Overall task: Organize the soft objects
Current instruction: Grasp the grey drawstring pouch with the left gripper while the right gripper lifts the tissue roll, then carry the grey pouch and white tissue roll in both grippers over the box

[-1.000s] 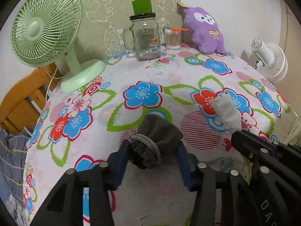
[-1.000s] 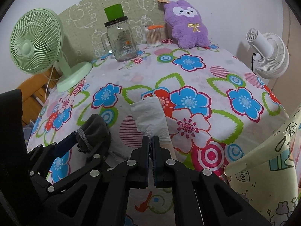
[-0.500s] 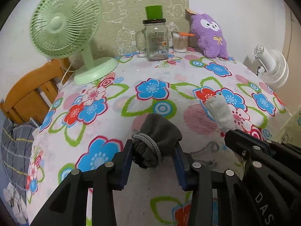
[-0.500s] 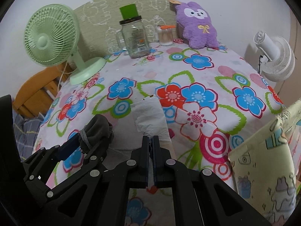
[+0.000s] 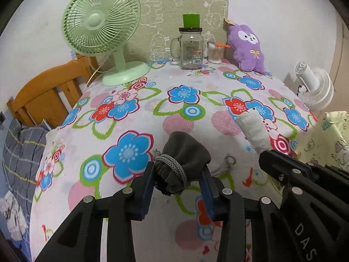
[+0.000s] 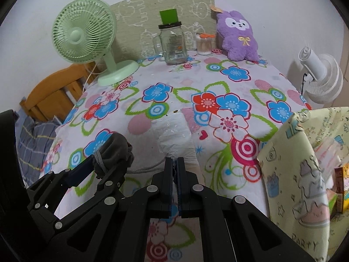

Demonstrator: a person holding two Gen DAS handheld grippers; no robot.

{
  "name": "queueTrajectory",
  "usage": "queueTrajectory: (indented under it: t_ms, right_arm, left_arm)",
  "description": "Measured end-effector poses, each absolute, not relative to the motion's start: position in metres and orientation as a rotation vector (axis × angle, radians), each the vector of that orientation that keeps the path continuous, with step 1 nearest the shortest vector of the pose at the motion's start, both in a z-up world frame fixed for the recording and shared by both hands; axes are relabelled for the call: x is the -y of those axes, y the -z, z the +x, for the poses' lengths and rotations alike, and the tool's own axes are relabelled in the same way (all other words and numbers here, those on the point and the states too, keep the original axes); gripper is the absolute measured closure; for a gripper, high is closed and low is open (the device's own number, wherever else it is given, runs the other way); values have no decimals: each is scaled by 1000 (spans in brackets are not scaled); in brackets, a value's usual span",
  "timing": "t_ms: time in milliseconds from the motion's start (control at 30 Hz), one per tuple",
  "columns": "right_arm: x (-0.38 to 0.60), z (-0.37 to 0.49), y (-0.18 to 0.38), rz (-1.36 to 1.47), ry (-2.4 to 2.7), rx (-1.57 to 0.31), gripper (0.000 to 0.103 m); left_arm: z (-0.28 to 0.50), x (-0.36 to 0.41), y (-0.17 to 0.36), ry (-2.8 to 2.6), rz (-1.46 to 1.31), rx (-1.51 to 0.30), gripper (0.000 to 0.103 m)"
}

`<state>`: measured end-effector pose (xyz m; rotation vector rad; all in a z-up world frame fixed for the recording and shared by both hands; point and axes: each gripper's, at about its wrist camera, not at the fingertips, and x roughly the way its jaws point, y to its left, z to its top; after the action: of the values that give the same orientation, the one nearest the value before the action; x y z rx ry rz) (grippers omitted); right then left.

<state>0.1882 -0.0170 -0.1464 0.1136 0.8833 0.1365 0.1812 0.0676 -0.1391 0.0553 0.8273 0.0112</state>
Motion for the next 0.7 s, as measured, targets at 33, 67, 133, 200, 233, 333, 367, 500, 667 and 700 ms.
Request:
queueTrajectory:
  t_ms: [33, 67, 133, 200, 233, 333, 367, 500, 667, 700]
  right_arm:
    - [17, 185, 145, 110, -141, -882, 97]
    - [17, 181, 143, 105, -145, -880, 97]
    - [16, 175, 140, 95, -151, -873, 97]
    - [15, 168, 136, 87, -157, -866, 97]
    - [15, 166, 135, 85, -160, -863, 97]
    - [15, 156, 128, 80, -168, -849, 97]
    - [14, 154, 126, 75, -169, -842, 97]
    - [14, 142, 118, 64, -178, -822, 97]
    - [16, 131, 108, 59, -181, -800, 97]
    - [17, 128, 105, 58, -183, -794, 97]
  left_arm:
    - [177, -67, 138, -15, 53, -825, 63]
    - [173, -67, 136, -19, 50, -822, 63]
    - [166, -67, 134, -24, 43, -818, 64]
    - [159, -68, 131, -29, 33, -815, 64]
    - [156, -68, 129, -32, 29, -812, 64]
    - [146, -69, 123, -43, 23, -798, 64]
    - [143, -69, 120, -46, 20, -792, 64]
    - [132, -69, 113, -55, 12, -775, 64]
    - [121, -66, 103, -66, 23, -751, 64]
    - [118, -65, 100, -70, 28, -743, 64]
